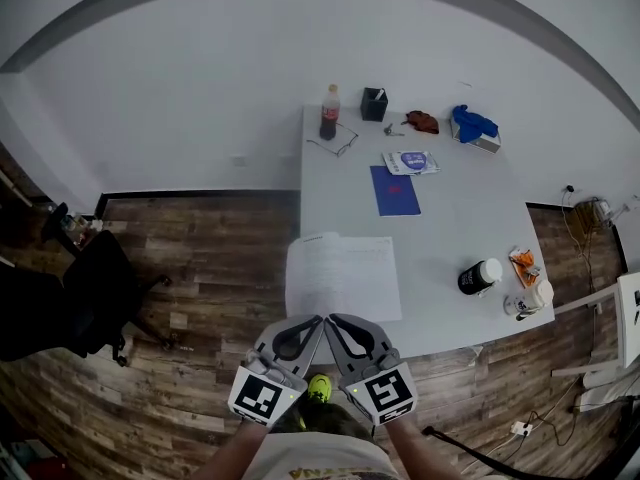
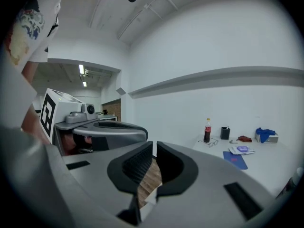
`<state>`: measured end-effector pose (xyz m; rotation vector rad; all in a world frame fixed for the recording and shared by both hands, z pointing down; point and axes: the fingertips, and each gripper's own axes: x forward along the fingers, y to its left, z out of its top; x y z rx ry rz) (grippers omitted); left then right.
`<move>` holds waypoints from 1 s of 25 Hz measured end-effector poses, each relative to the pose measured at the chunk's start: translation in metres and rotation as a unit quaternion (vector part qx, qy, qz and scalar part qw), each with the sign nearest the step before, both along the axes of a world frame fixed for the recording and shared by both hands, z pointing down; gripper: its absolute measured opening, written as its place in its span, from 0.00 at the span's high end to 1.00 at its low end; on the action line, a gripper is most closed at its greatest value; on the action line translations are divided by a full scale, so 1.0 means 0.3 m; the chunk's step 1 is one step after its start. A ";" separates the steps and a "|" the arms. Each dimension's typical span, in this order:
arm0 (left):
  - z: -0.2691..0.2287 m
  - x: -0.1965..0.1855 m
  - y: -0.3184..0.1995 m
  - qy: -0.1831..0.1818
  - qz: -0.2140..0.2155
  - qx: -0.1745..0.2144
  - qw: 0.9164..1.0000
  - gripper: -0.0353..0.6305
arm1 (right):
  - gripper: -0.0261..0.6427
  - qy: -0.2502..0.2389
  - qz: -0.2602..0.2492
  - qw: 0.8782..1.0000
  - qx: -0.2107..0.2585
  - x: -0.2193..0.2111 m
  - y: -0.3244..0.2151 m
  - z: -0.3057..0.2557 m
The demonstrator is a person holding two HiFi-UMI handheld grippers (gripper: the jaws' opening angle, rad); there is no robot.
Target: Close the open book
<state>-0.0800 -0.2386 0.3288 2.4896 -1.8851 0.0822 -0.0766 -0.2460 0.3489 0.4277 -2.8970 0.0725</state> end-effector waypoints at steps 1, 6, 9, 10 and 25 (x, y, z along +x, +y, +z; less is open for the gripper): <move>0.008 -0.008 -0.002 -0.011 0.001 -0.001 1.000 0.93 | 0.93 -0.003 0.000 1.000 0.006 -0.008 -0.004 0.004; 0.080 -0.092 -0.015 -0.017 -0.004 -0.014 1.000 0.93 | 0.93 -0.012 0.001 1.000 0.021 -0.098 -0.023 0.056; 0.150 -0.152 -0.016 -0.014 -0.010 -0.032 0.999 0.93 | 0.93 -0.004 0.007 1.000 0.001 -0.153 -0.024 0.128; 0.177 -0.166 -0.011 -0.011 -0.012 -0.037 0.999 0.93 | 0.93 0.002 0.009 1.000 -0.007 -0.165 -0.018 0.159; 0.605 -0.344 0.016 0.009 -0.010 -0.078 0.997 0.93 | 0.92 0.031 0.001 0.999 -0.005 -0.353 0.017 0.563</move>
